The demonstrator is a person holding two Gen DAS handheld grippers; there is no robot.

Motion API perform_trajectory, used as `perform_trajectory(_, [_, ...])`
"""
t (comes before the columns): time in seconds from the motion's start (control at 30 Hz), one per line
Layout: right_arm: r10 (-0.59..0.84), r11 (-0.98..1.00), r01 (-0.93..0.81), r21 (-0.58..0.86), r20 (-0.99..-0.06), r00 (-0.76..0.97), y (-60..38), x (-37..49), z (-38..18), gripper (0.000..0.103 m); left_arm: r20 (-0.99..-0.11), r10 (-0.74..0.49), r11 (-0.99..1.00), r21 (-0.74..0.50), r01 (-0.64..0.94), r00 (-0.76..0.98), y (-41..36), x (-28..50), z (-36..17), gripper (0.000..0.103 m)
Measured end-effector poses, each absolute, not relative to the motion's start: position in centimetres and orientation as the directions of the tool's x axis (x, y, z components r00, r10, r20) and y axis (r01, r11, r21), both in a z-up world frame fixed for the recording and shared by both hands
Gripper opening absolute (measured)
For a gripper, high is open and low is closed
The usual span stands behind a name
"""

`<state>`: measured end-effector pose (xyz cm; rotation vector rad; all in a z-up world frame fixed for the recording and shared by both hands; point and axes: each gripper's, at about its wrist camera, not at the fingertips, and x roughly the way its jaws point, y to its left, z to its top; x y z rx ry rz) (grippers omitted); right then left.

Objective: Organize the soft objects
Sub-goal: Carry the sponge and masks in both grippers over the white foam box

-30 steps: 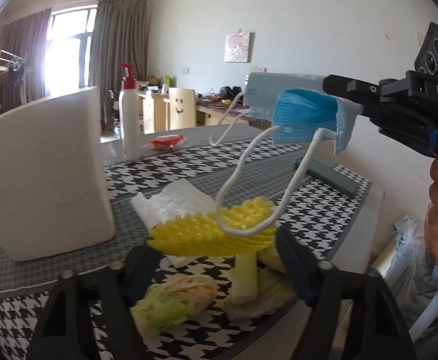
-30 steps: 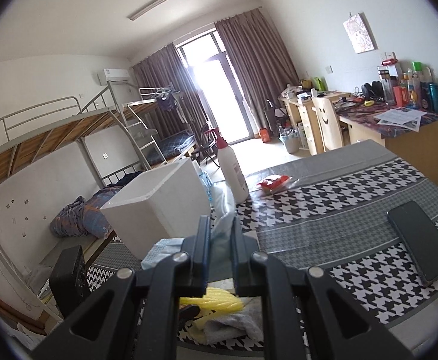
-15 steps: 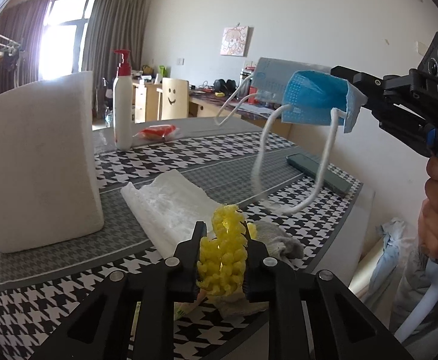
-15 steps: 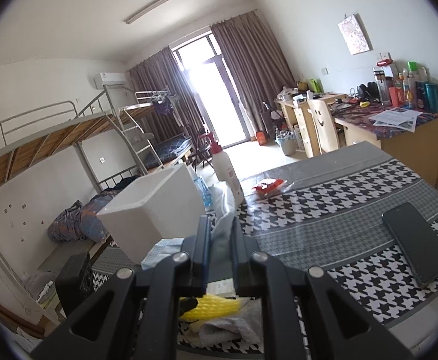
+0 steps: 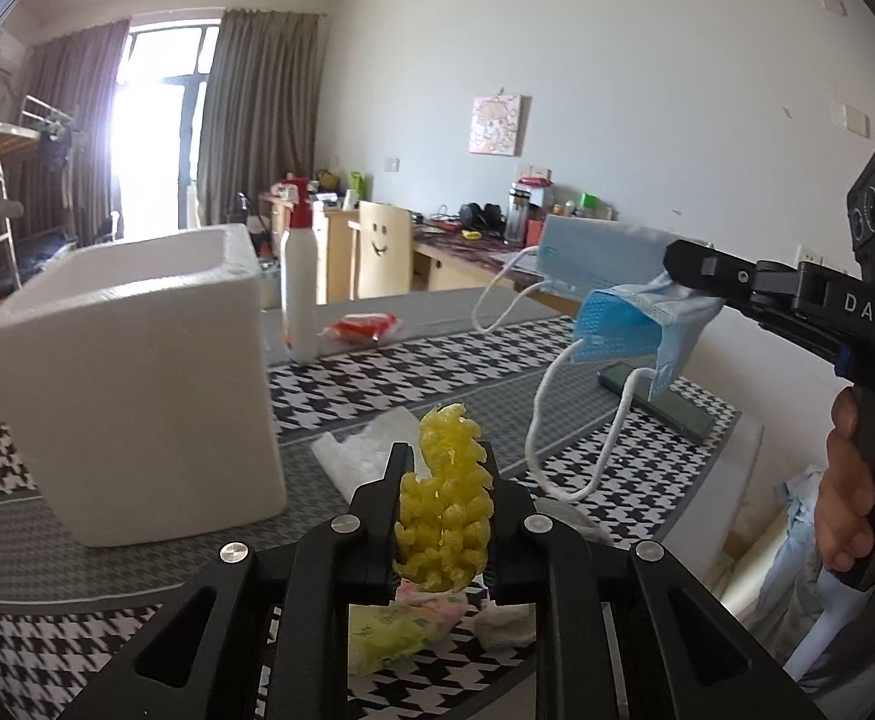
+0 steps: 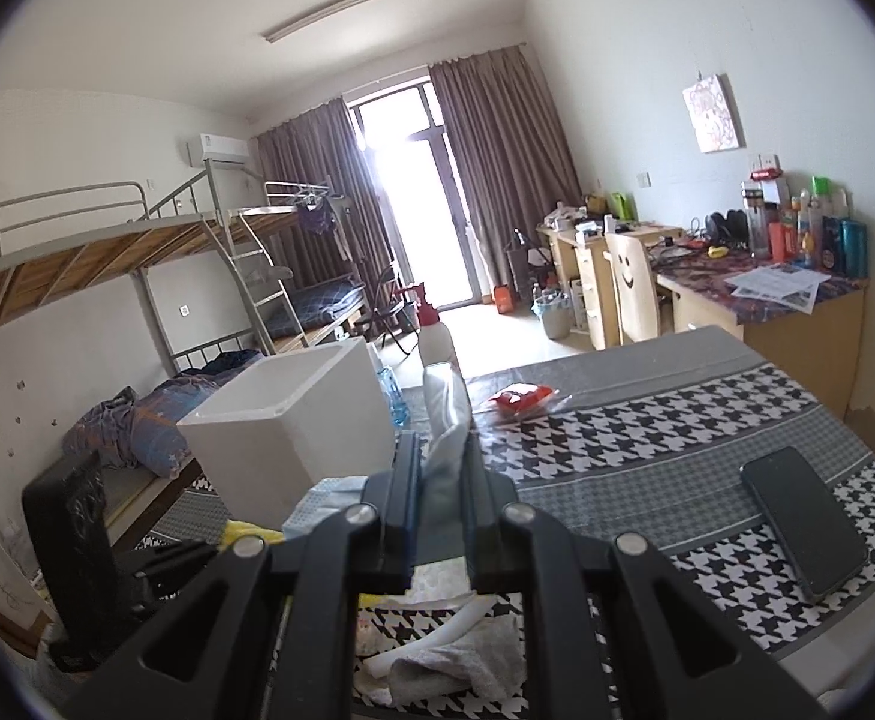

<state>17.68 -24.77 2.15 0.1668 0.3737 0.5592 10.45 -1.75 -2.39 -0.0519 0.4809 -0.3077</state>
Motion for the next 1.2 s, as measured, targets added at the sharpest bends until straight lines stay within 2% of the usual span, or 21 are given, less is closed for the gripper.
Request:
perform_trajectory(0.47, [0.517, 0.856, -0.479, 0.195, -0.287, 0.807, -23.9, 18.5, 3.3, 0.015, -0.391, -0.245, 0.969, -0.087, 0.229, 0.887, -1.1, 10.3, 0.6, 0.021])
perform_trajectory(0.97, [0.503, 0.864, -0.463, 0.198, -0.305, 0.809, -22.4, 19.6, 3.6, 0.015, -0.344, -0.251, 0.967, -0.057, 0.246, 0.905, 0.0, 11.2, 4.0, 0.021])
perform_trajectory(1.2, [0.51, 0.86, -0.482, 0.167, -0.266, 0.818, -23.3, 19.6, 4.4, 0.015, -0.31, -0.222, 0.975, -0.055, 0.216, 0.924, -1.0, 12.1, 5.2, 0.021])
